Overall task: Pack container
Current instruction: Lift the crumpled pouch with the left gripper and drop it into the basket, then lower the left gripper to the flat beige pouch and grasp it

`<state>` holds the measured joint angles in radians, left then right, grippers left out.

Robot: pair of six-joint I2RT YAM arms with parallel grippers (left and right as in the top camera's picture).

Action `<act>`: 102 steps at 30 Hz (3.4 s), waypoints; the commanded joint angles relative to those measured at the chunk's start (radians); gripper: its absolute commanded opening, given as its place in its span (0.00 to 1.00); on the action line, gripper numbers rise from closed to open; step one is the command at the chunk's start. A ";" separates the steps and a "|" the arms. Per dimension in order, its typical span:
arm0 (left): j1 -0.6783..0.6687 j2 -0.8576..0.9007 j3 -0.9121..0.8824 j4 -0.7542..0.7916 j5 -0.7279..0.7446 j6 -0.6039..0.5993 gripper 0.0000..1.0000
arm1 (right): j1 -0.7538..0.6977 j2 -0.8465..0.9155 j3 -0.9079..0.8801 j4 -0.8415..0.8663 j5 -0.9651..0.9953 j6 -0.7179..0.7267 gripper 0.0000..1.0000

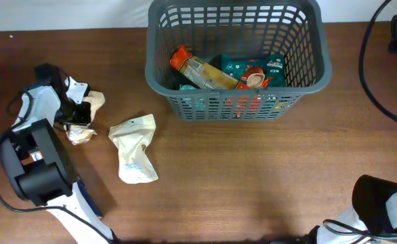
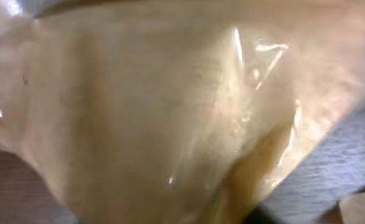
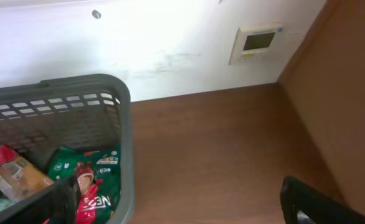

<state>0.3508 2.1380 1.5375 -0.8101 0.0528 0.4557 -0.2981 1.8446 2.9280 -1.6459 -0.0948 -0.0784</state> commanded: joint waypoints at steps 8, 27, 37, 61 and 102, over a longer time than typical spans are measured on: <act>-0.001 0.015 0.142 -0.034 -0.015 -0.140 0.02 | -0.003 -0.022 0.000 0.005 -0.033 0.009 0.99; -0.375 -0.046 0.919 0.465 0.771 -0.644 0.02 | -0.003 -0.022 0.000 0.011 -0.086 0.009 0.99; -0.781 0.115 0.915 0.045 0.479 -0.234 0.02 | -0.003 -0.022 0.000 0.003 -0.087 0.009 0.99; -0.623 0.010 1.302 -0.521 0.053 -0.271 1.00 | -0.003 -0.011 0.000 0.015 -0.087 0.009 0.99; -0.511 -0.497 -0.523 -0.358 -0.144 -0.759 0.99 | -0.012 0.027 -0.045 0.000 -0.120 0.009 0.99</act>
<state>-0.1658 1.6363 1.0996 -1.2083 -0.1555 -0.2638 -0.3054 1.8690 2.8868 -1.6405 -0.1902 -0.0780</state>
